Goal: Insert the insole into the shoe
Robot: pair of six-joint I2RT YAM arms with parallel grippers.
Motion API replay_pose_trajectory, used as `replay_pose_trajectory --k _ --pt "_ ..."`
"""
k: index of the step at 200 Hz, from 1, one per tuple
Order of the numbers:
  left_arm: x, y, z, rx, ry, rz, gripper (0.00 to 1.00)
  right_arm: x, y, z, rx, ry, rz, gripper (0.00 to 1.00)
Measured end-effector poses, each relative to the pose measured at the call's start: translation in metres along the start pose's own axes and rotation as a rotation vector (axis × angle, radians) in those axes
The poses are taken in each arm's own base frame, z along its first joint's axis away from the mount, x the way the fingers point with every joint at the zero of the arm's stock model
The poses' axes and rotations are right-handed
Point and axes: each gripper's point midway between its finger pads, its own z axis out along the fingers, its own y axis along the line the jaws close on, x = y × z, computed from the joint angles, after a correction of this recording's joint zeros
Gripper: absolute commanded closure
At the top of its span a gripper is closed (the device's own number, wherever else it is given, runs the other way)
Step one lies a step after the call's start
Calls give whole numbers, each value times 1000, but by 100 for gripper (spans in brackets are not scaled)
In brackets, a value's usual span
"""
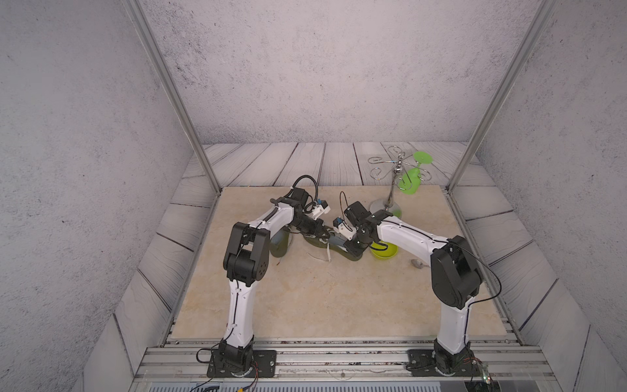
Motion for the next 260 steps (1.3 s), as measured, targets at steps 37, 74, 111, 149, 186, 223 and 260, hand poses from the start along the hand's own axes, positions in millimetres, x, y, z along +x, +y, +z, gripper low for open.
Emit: replay_pose_trajectory --k 37,74,111,149,186,223,260 --pt "1 0 0 0 3 -1 100 3 -4 24 -3 33 20 98" --pt "1 5 -2 -21 2 0 100 -9 -11 27 -40 23 62 100" --pt "2 6 -3 -21 5 2 100 -10 -13 26 -57 16 93 100" --pt "3 10 -4 -36 8 6 100 -17 -20 39 -58 45 156 100" --pt "3 10 -4 -35 7 6 100 -16 -21 37 -42 17 184 100" --pt "3 10 -4 -37 9 9 100 -20 -24 26 -13 -4 178 100" --pt "4 13 -7 -49 9 -11 77 -24 -27 24 -19 -13 187 100"
